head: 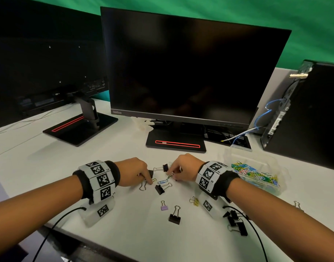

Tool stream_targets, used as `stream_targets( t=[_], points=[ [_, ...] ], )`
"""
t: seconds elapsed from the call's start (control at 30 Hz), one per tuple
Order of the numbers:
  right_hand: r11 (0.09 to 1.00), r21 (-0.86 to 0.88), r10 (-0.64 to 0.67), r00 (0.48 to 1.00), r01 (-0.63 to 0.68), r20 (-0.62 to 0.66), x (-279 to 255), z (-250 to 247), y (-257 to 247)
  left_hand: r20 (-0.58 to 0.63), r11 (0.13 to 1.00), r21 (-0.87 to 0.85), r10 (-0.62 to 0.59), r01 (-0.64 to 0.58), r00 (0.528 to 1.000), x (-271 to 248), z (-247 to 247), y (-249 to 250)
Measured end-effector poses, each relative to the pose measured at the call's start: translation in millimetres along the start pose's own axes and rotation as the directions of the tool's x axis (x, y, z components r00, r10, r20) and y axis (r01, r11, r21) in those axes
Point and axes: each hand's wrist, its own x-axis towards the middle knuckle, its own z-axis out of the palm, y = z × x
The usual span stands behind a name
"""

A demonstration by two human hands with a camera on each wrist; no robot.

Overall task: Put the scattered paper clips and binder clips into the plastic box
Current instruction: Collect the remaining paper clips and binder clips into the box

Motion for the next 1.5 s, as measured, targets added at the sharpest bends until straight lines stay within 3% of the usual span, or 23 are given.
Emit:
stream_targets(
  t=[0.13,0.3,0.4,0.7,0.9,1.13,1.3,1.5],
  points=[
    [0.998,0.065,0.008,0.999,-0.005,-0.052,9.2,0.8,-8.9,-0.045,0.999,-0.032,-0.03,0.029,0.999,0.5,-1.5,5.6],
    [0.996,-0.082,0.034,0.999,-0.033,-0.001,16.9,-0.3,-10.5,-0.089,0.997,-0.027,-0.075,0.073,0.993,11.7,-5.9,17.5],
    [0.996,-0.069,0.057,0.998,-0.057,-0.003,17.8,0.0,-7.8,-0.115,0.996,-0.028,-0.082,0.079,0.99,21.4,-8.7,23.3],
    [0.995,-0.088,0.052,0.999,-0.052,-0.005,8.1,7.6,6.4,-0.045,0.995,0.033,-0.088,0.089,0.995,49.5,-1.9,33.7],
    [0.997,0.058,0.064,0.987,-0.056,-0.144,-11.0,-10.1,29.2,0.01,0.992,-0.08,-0.099,0.1,0.995,53.2,-3.1,34.3],
    [0.982,0.059,0.191,0.945,-0.181,-0.264,-24.7,-25.0,55.0,0.043,0.994,-0.058,-0.087,0.089,0.995,55.6,-4.8,38.8],
    [0.963,0.042,0.265,0.918,-0.265,-0.296,-44.8,-33.5,75.8,-0.041,0.995,-0.079,-0.067,0.064,0.997,62.0,-9.2,36.5],
    [0.892,0.075,0.447,0.847,-0.445,-0.286,-80.0,-44.3,114.5,-0.186,0.97,-0.221,-0.139,0.096,0.973,79.8,-23.1,27.9]
  ],
)
